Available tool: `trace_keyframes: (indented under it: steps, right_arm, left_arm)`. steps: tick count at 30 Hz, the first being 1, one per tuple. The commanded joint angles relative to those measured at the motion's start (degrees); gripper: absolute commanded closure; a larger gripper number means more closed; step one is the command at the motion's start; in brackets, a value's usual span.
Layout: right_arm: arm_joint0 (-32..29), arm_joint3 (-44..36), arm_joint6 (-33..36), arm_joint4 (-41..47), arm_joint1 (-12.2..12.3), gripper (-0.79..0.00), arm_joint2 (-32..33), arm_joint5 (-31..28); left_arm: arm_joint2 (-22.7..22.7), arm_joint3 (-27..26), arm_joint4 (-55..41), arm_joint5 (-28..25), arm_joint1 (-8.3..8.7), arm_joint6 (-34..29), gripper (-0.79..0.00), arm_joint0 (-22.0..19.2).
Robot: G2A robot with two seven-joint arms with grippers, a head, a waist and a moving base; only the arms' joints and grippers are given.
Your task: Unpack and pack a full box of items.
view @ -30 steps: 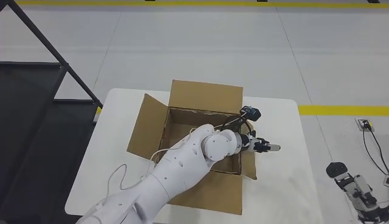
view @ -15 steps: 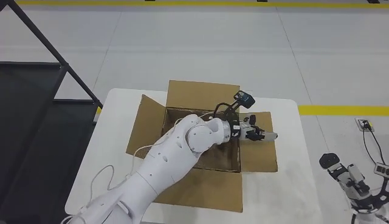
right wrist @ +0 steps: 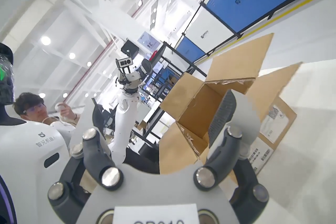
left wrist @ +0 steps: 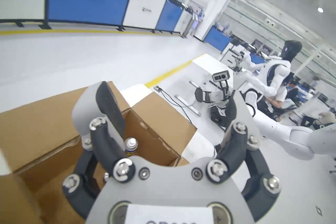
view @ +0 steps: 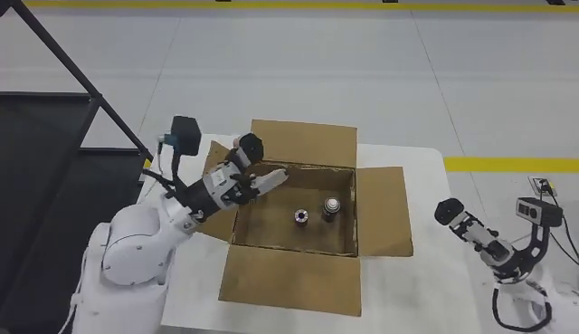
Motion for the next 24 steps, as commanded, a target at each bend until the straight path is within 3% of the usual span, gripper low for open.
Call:
trace_keyframes:
  steps: [1, 7, 12, 15, 24]
  right_arm:
    - [1.3, -3.7, -1.6, -6.6, -0.2, -0.785, -1.9, 3.6]
    - [8.9, -10.9, -4.0, -25.5, -1.5, -0.785, -14.6, 16.3]
    - [12.9, -10.3, -5.8, -27.4, -2.2, -0.785, -19.0, 20.4]
    - [12.9, -10.3, -5.8, -27.4, -2.2, -0.785, -19.0, 20.4]
    - [12.9, -10.3, -5.8, -27.4, -2.2, -0.785, -19.0, 20.4]
  left_arm:
    - [-6.0, -1.8, -1.4, -0.6, 0.5, 0.4, -0.785, 3.9]
    - [-20.5, -3.0, -7.1, -3.1, 1.62, 3.3, -0.785, 14.4]
    - [-28.2, -0.1, -10.9, -5.0, 2.25, 4.1, -0.785, 20.6]
    - [-30.3, 1.3, -12.2, -7.1, 2.67, 2.6, -0.785, 23.0]
    - [-30.3, 1.3, -12.2, -7.1, 2.67, 2.6, -0.785, 23.0]
